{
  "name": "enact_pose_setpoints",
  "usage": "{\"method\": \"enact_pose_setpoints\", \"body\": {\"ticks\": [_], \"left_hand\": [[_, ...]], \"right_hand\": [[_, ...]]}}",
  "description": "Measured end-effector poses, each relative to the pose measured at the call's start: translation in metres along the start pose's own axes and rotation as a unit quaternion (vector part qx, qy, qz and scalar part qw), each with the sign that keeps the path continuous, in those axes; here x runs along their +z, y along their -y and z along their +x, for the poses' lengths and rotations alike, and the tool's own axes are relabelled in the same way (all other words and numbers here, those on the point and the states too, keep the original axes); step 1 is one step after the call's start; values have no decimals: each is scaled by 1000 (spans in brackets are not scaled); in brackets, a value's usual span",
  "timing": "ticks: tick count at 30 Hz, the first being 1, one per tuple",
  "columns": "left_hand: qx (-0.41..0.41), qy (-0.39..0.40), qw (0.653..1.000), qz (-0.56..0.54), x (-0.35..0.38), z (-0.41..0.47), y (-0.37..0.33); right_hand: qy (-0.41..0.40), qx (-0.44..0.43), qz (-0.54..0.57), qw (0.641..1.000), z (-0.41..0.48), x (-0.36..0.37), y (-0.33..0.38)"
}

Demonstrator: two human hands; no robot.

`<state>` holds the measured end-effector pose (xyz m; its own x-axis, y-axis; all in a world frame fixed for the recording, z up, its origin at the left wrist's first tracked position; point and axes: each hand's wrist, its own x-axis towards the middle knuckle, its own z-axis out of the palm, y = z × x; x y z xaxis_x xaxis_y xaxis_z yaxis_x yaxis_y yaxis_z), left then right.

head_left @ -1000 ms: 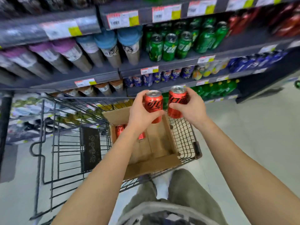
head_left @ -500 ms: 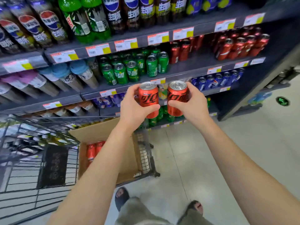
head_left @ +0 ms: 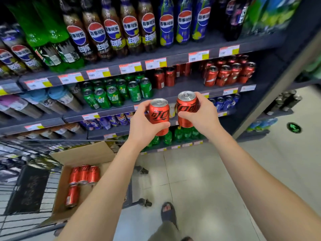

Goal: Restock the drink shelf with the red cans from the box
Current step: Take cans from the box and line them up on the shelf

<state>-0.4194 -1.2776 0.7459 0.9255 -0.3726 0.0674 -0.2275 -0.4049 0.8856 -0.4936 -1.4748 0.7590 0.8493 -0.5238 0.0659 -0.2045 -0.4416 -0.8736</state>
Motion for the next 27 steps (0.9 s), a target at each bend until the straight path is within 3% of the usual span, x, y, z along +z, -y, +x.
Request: {"method": "enact_pose_setpoints", "body": {"ticks": [22,27], "left_hand": [[-48,-43,997,-32,108,152,43],[-52,-66,996,-37,140,180,64]], "right_hand": [[70,1,-21,997,210,17,-124],[41,-20,-24,999,267,25,-152]]}}
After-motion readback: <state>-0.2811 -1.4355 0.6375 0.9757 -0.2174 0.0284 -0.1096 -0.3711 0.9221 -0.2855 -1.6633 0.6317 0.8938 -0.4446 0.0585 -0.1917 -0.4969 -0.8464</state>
